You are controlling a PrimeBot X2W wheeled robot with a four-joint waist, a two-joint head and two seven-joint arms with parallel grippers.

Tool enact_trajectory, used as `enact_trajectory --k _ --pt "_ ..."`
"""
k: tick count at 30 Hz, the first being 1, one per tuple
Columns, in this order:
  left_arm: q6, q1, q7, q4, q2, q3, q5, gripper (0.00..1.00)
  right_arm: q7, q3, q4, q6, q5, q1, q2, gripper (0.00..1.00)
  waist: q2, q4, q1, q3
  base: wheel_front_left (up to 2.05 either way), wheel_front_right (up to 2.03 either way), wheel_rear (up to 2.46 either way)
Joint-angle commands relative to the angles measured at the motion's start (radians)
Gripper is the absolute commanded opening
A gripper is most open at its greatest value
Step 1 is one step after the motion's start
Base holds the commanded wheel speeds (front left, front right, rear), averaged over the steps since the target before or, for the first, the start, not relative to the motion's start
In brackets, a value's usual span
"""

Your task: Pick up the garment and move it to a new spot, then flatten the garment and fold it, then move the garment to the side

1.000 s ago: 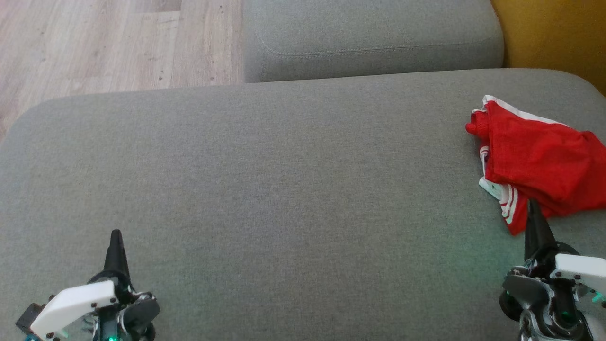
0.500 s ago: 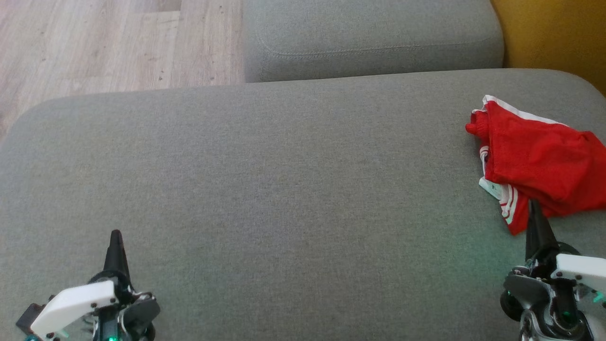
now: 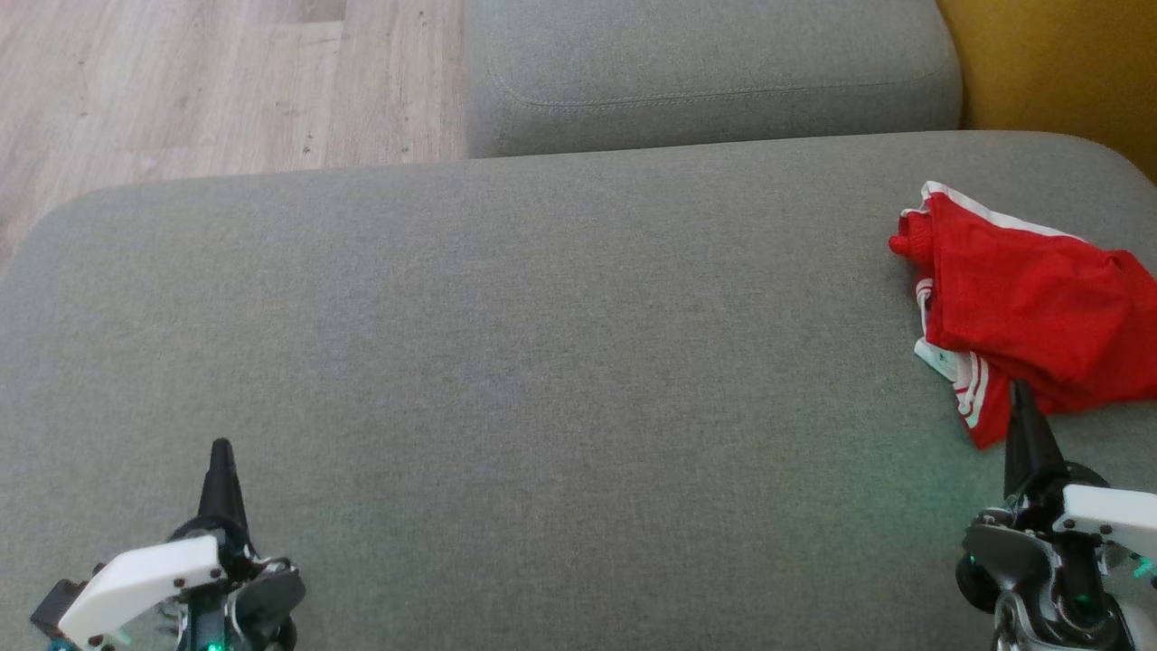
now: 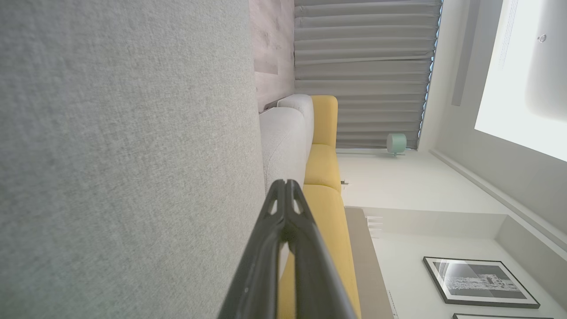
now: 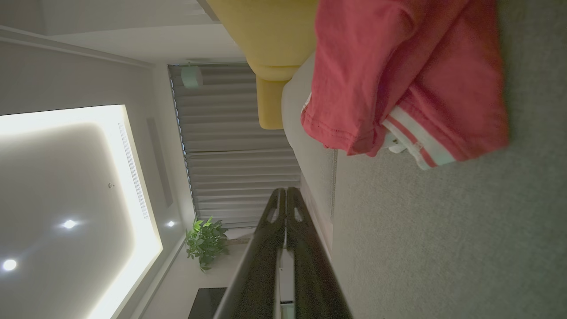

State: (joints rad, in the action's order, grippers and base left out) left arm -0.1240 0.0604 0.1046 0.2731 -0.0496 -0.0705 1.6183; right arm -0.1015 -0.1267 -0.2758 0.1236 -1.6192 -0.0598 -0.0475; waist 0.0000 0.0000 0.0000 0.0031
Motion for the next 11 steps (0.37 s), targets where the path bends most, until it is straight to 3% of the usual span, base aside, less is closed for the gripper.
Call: enact_trajectory --k 1,11 --pt "-0.007 0.047 0.005 -0.028 -0.004 -0.039 -0.006 0.0 -0.006 0.02 0.031 0.007 0.004 -0.047 -0.009 0.0 0.0 0.0 0.0 0.0 0.0 0.0 0.0" --pt "-0.007 0.047 0.006 -0.028 -0.004 -0.04 -0.007 0.0 -0.007 0.019 0.031 0.007 0.005 -0.048 -0.008 0.0 0.0 0.0 0.0 0.0 0.0 0.0 0.0"
